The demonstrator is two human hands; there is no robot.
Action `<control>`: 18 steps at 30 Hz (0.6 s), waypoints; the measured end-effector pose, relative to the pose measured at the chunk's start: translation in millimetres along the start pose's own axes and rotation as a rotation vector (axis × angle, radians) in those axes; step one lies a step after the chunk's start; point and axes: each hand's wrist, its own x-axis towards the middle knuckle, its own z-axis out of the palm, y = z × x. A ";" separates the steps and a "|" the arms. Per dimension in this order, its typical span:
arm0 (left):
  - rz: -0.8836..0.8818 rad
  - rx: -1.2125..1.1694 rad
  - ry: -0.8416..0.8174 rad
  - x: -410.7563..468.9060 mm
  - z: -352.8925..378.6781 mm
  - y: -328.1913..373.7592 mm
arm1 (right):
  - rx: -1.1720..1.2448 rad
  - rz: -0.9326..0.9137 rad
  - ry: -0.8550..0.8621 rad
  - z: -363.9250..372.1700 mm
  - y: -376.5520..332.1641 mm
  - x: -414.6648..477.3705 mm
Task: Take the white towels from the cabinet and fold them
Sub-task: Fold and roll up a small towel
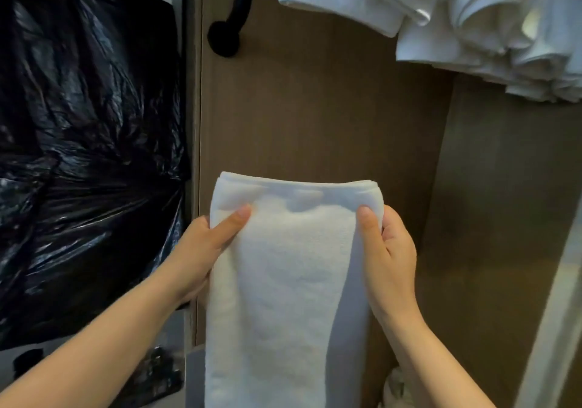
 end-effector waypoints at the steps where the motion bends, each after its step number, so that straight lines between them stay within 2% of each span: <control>1: 0.012 0.011 -0.016 1.3 -9.7 5.9 | -0.017 -0.020 -0.012 8.5 -7.9 6.6; 7: 0.173 0.013 0.055 12.2 -65.0 42.3 | -0.267 -0.194 -0.099 52.6 -60.4 37.2; 12: 0.307 0.024 0.061 22.6 -116.1 81.3 | -0.469 -0.295 -0.009 104.1 -101.9 44.2; 18: 0.397 -0.009 0.137 52.5 -165.9 115.8 | -0.500 -0.276 0.084 157.6 -138.6 65.5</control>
